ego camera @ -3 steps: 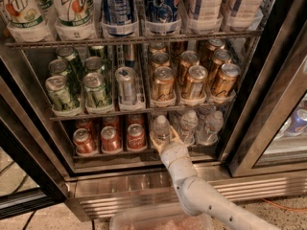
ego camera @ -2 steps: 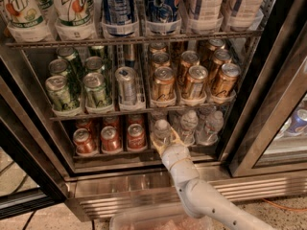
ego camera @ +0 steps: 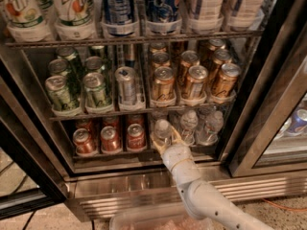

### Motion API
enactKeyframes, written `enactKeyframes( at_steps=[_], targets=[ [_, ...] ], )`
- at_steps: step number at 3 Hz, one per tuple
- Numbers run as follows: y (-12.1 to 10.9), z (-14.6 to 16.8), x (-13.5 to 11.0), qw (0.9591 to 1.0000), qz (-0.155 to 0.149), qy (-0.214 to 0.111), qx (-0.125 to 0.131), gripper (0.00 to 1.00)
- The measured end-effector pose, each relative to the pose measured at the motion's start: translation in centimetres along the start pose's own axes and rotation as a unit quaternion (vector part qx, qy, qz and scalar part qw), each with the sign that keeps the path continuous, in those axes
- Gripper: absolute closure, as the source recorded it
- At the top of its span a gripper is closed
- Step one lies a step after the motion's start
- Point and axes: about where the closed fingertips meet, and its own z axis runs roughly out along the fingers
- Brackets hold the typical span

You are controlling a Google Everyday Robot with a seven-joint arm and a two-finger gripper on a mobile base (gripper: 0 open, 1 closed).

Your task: Pick water bottle from bottom shelf of fridge

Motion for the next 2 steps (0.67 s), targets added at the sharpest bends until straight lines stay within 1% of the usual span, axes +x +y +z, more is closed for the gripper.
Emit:
enactKeyframes(
  at_steps=[1, 2],
  targets=[
    [-0.2, -0.8, -1.0, 1.0000, 0.001, -0.006, -0.008, 1.00],
    [-0.6, -2.9, -3.3, 0.9992, 0.012, -0.013, -0.035, 1.00]
  ],
)
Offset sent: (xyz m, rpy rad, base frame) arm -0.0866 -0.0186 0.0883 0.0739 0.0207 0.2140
